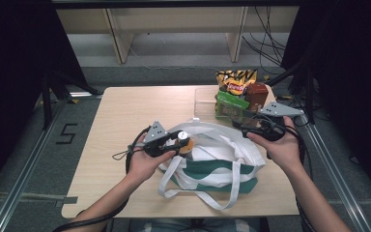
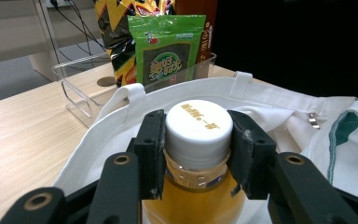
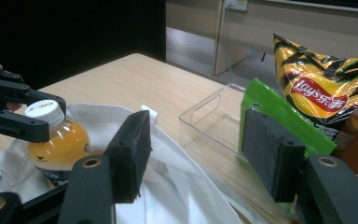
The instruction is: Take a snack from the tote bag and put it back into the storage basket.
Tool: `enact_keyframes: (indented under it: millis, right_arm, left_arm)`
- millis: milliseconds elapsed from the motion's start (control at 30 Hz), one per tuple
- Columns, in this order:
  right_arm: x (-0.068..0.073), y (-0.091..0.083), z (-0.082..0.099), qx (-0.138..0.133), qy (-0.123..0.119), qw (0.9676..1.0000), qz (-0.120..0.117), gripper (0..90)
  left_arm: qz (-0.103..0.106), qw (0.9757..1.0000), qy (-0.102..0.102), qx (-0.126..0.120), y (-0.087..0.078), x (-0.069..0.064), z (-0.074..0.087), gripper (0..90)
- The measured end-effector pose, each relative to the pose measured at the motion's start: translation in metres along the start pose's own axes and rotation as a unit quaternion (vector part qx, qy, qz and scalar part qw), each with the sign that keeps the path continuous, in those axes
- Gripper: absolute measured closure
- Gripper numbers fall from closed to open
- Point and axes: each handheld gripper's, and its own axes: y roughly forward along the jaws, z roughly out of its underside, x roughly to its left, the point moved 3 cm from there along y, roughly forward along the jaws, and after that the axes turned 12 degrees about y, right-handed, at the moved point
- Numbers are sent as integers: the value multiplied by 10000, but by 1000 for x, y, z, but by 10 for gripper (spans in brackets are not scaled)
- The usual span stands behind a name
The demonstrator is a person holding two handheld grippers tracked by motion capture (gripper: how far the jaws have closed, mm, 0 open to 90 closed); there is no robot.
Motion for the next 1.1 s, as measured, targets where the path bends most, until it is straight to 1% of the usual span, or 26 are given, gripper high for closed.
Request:
enact_keyframes:
  millis: [33,100,133,200,267,300,333,367,400,433,467,500,533,567,600,667,733,767,800,833,900,933,967,1000,1100]
  right_arm:
    - [0,0,0,7,-9,10000,-14,430]
    - [-1,-1,1,23,51,10000,19,430]
    - [-1,1,1,-61,95,9999,26,430]
    - [-2,-1,1,-15,97,9999,63,431]
    - [-4,-2,0,-35,59,10000,71,430]
    - [-5,-3,0,-51,89,9999,84,430]
    - [-6,-3,-1,-86,46,9999,79,430]
    - [-6,-4,-1,-112,107,9998,107,431]
    - [-7,-4,-2,-113,106,9999,74,430]
    - [-7,-6,-2,-109,137,9998,133,431]
    - [-8,-6,-2,-126,156,9997,129,430]
    - [-9,-7,-2,-109,141,9998,130,431]
    - [-10,-8,-3,-127,91,9997,165,431]
    - [-11,-8,-3,-160,99,9997,173,431]
    - [-11,-10,-2,-136,154,9996,211,432]
    - [-16,-11,-3,-189,118,9995,238,432]
    - [-17,-12,-4,-255,223,9989,310,432]
    - [-18,-13,-4,-223,199,9991,289,432]
    - [-19,-15,-4,-189,250,9990,310,432]
    - [-19,-15,-4,-194,241,9991,284,432]
    - [-21,-16,-4,-251,263,9987,352,432]
    - [-21,-17,-3,-153,333,9988,328,432]
    - [-21,-17,-2,-163,318,9988,348,432]
    - [-21,-18,-1,-140,364,9986,363,432]
    - [-24,-19,-1,-192,235,9988,392,432]
  left_arm:
    - [-28,10000,-30,19,-1,1,0,587]
    - [-25,10000,-64,7,-1,1,0,587]
    - [-25,10000,-67,5,-1,1,0,588]
    - [-26,10000,-65,-22,-1,1,-1,588]
    - [-22,10000,-50,-65,-1,0,-2,588]
    - [-28,10000,-33,-68,-1,0,-4,588]
    - [-24,9999,-25,-100,-2,0,-5,588]
    - [-31,9999,-32,-123,-2,0,-6,588]
    - [-36,9999,-29,-143,-2,-1,-7,588]
    - [-32,9999,-17,-162,-3,-1,-8,588]
    - [-37,9998,-7,-176,-3,-1,-9,588]
    - [-12,9997,-6,-231,-2,-1,-10,588]
    - [-25,9998,7,-206,-3,-1,-11,588]
    - [-28,9997,26,-230,-3,-1,-13,588]
    - [-22,9996,20,-273,-3,-1,-14,588]
    - [-34,9996,38,-267,-3,0,-16,589]
    - [-38,9996,40,-292,-3,0,-17,588]
    - [-38,9995,44,-304,-3,0,-17,588]
    - [-39,9995,39,-307,-3,0,-17,588]
    - [-41,9995,34,-303,-3,0,-18,589]
    - [-53,9995,24,-313,-2,1,-18,588]
    - [-46,9995,37,-314,-1,1,-19,589]
    - [-39,9995,65,-312,-1,1,-19,589]
    - [-44,9994,59,-324,-1,1,-20,589]
    - [-39,9993,56,-375,-1,1,-24,589]
